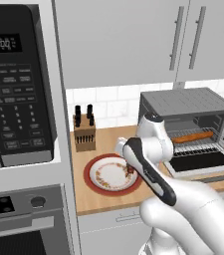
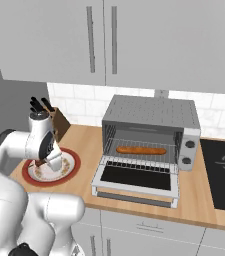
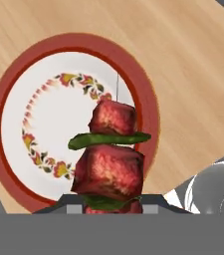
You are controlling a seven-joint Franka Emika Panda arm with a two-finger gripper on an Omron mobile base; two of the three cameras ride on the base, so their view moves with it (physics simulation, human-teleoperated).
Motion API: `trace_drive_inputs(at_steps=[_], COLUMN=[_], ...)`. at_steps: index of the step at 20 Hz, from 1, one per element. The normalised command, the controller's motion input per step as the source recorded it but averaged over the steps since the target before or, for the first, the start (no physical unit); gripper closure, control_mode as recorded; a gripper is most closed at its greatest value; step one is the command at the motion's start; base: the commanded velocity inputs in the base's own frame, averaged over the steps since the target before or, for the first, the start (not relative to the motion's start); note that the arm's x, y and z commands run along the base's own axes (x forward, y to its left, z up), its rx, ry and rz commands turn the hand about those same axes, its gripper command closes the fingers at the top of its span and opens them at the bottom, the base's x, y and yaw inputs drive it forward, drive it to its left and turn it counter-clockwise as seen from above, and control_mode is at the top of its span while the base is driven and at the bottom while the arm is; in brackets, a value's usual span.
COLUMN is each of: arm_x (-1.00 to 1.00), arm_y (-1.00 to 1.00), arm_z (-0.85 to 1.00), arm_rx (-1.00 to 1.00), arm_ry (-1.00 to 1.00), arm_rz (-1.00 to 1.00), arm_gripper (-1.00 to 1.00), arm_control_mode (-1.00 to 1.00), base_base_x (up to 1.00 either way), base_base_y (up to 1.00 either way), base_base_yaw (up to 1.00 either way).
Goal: Pick up the kebab skewer and baguette bread, and place them inside the toaster oven. Close the toaster oven door and start by setting the timer.
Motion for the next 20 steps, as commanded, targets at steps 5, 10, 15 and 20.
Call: trace_drive_inputs(at_steps=[5, 10, 15, 20], arm_x=[-0.13, 0.0, 0.0, 0.0], arm_y=[-0.78, -0.75, -0.8, -0.73], arm_z=[0.37, 0.41, 0.22, 0.12], arm_rx=[0.02, 0.01, 0.01, 0.01], arm_ry=[0.0, 0.0, 0.0, 0.0], arm_rz=[-0.16, -0.17, -0.15, -0.13], arm_gripper=[1.0, 1.0, 1.0, 1.0], arm_control_mode=[-1.0, -1.0, -1.0, -1.0], base_base_x=[0.0, 0.0, 0.0, 0.0], base_base_y=[0.0, 0.0, 0.0, 0.0], base_base_yaw=[0.0, 0.0, 0.0, 0.0])
